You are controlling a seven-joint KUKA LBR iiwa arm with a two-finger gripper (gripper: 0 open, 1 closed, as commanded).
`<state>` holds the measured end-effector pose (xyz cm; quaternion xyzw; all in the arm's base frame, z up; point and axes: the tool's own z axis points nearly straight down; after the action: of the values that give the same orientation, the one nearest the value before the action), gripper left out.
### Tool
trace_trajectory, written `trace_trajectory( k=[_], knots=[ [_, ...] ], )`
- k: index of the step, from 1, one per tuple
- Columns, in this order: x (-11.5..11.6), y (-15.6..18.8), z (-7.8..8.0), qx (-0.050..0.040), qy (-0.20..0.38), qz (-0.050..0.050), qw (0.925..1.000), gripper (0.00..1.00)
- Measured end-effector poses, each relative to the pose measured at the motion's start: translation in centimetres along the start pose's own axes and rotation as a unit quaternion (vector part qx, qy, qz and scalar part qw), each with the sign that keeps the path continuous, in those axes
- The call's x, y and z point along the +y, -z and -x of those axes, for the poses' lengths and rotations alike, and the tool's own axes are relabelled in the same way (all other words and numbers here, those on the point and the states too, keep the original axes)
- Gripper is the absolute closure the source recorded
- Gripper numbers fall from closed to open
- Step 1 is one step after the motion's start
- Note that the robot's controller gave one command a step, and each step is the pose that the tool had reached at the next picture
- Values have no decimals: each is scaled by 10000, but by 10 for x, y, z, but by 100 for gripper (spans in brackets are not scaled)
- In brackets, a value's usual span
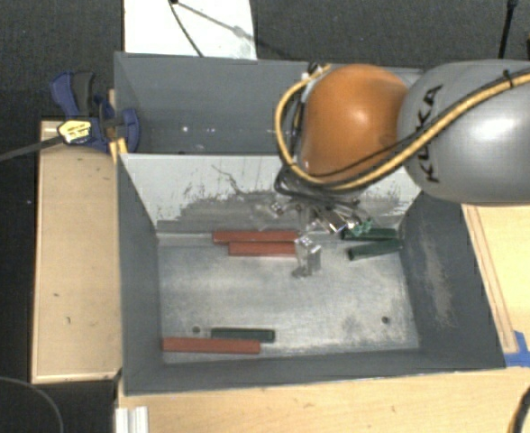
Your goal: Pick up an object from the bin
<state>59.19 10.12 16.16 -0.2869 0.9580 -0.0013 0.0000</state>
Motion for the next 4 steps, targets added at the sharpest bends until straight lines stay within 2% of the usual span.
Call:
trace_trajectory(
  k=[1, 2, 3, 4],
  knots=[
    [-8, -94, -9, 12, -400, 27, 9992, 0],
    [-78, -91, -57, -8, -880, 0, 9961, 0],
    [-75, -88, -52, -54, -872, 1, 9962, 100],
    [-74, -91, -55, -20, -889, 12, 9960, 0]
  ],
)
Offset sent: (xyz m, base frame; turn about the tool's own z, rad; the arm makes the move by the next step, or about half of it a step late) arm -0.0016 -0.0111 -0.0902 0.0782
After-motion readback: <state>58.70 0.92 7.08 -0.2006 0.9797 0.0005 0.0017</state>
